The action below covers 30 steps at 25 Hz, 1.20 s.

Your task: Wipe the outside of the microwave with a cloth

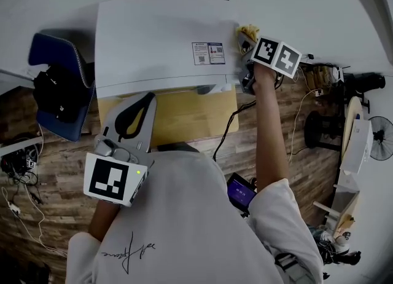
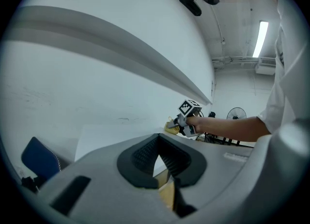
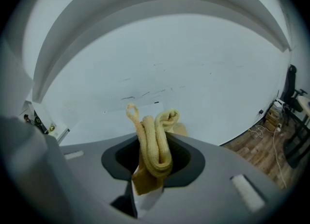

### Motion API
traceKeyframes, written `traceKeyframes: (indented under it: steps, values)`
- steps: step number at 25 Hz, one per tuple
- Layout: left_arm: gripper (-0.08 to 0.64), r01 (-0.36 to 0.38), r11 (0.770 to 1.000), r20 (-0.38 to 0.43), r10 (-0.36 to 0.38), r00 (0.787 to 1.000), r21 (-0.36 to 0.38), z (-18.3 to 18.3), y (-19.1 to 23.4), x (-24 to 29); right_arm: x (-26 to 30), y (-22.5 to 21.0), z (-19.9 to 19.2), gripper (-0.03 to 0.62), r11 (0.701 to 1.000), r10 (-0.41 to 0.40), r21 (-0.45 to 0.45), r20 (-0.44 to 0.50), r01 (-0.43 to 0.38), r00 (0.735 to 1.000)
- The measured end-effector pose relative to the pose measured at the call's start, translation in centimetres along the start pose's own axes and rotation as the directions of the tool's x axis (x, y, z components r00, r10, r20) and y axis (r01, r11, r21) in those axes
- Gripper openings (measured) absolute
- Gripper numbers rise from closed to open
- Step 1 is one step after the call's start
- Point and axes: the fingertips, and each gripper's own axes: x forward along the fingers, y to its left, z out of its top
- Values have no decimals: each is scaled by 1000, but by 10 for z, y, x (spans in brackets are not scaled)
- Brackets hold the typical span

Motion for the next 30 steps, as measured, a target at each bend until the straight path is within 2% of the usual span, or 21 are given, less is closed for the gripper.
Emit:
traceKeyframes:
  steps: [7, 30]
  values:
    - [-8, -11, 1000, -7, 11, 1000, -16, -7, 10, -15, 6, 29, -5, 118, 997, 74, 40, -27, -73, 997]
    - [-8, -43, 998, 31, 44, 999, -37, -5, 40, -56, 19, 127, -27, 118, 986, 166, -24, -68, -168, 984]
